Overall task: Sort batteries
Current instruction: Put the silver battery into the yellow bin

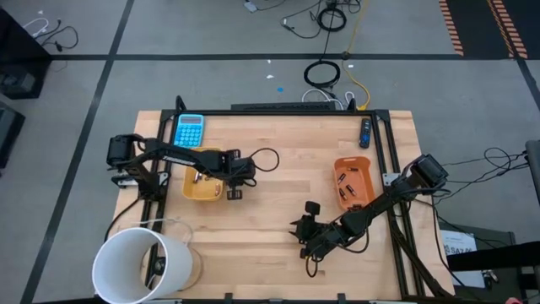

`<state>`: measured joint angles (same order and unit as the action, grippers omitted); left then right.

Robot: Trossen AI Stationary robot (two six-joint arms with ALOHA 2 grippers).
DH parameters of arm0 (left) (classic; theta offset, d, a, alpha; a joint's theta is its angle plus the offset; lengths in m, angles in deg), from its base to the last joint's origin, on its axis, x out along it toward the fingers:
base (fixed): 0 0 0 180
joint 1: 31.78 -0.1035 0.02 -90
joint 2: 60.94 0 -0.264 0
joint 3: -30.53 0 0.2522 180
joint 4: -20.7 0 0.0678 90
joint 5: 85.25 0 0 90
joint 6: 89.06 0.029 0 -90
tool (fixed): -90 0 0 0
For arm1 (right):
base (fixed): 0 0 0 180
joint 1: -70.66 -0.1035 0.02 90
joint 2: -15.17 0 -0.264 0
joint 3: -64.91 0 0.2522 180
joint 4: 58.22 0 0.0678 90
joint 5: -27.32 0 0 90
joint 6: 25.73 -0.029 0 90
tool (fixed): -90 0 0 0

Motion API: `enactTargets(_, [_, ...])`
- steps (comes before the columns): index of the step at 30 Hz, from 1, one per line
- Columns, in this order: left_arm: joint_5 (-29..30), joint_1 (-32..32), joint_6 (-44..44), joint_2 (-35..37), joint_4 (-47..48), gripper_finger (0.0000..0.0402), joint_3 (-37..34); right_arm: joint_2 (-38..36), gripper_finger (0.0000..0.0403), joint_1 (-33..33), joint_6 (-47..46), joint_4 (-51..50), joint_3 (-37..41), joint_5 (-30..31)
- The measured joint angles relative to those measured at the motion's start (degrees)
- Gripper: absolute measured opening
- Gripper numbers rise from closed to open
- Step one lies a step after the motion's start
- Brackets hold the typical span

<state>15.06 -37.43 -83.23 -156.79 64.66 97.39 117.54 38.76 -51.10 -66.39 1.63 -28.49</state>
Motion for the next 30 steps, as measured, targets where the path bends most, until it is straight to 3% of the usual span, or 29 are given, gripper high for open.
enactTargets(11, [0.27, 0.09, -3.82, 7.36, 3.55, 0.0059, 0.18, 0.0, 0.0115, 0.0, -0.7, 0.1, 0.0, 0.0])
enactTargets(26, [0.29, 1.57, -32.93, 18.78, 26.78, 0.0059, 0.59, 0.0, 0.0115, -0.03, -2.06, -0.15, 0.02, 0.0])
enactTargets(30, [2.97, 2.97, -37.24, 18.93, 34.92, 0.0098, 0.59, 0.0, 0.0115, -0.07, -2.49, -0.15, 0.02, 0.0])
